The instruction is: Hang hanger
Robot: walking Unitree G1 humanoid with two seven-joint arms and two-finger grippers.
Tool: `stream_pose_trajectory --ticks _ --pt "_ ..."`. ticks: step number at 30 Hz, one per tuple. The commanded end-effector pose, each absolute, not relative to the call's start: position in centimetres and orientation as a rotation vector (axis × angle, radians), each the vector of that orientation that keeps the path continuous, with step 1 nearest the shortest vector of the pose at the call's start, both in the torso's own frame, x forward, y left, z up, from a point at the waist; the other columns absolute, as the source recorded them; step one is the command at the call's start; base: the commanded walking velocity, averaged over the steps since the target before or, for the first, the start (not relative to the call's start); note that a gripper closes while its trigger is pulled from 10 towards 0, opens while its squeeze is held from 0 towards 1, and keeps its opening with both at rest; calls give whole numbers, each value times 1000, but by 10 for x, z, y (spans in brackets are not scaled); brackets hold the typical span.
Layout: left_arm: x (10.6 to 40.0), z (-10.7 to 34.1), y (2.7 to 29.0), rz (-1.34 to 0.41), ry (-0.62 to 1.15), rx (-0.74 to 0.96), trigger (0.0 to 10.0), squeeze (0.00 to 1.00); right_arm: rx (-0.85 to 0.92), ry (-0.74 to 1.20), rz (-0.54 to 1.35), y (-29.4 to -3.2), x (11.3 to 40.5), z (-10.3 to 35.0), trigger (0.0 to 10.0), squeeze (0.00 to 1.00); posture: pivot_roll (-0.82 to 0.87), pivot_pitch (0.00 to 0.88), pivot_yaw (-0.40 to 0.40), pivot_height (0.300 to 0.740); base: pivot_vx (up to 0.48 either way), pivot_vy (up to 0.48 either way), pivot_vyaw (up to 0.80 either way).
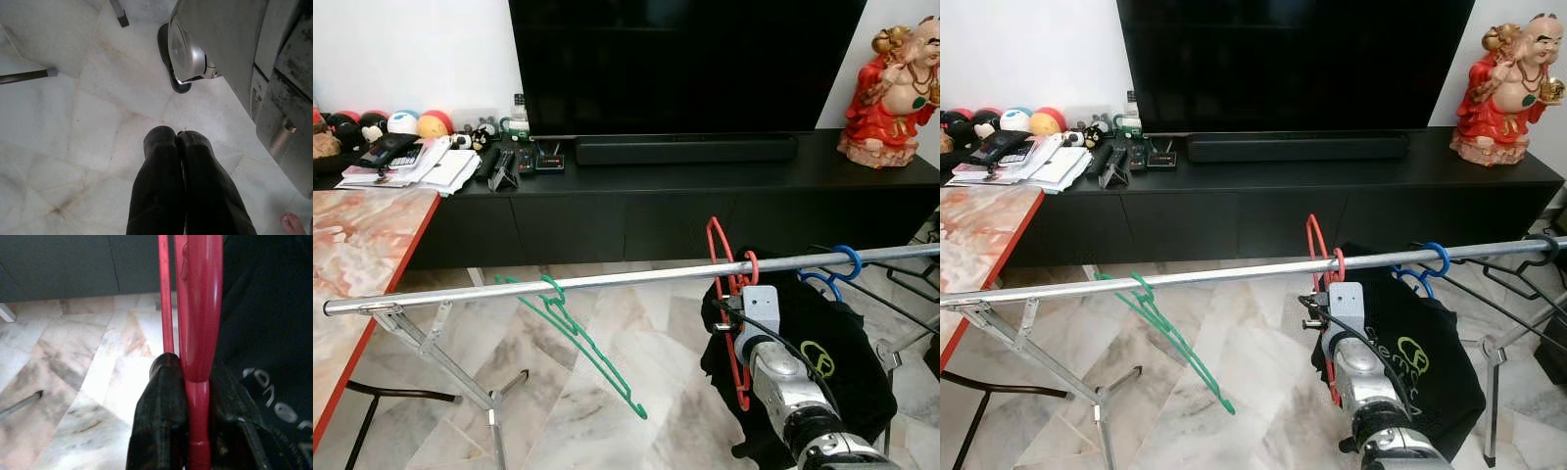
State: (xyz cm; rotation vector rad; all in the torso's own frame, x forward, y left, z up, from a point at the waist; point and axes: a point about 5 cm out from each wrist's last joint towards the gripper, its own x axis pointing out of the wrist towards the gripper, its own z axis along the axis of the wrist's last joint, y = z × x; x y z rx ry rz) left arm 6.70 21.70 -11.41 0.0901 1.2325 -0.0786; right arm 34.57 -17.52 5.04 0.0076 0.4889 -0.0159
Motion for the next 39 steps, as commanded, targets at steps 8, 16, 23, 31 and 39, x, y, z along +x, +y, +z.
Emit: stream_pose_trajectory --ticks 8,16,23,31,39 --pt "61 -115 217 -106 1254 108 10000 0 91 601 33 -172 343 44 10000 0 40 33 -17 740 0 0 0" --pt "61 -115 217 -112 1257 111 10000 0 61 637 78 -172 338 38 10000 0 37 27 -15 740 0 0 0" --pt "61 -115 218 -115 1256 122 10000 0 59 560 44 -175 342 44 10000 1000 33 30 -13 740 0 0 0" --pt "61 -115 218 -114 1254 121 10000 0 68 451 30 -172 342 49 10000 1000 27 36 -17 740 0 0 0" --pt "61 -115 218 -121 1259 121 10000 0 64 352 58 -171 328 48 10000 1000 10 42 -24 740 0 0 0"
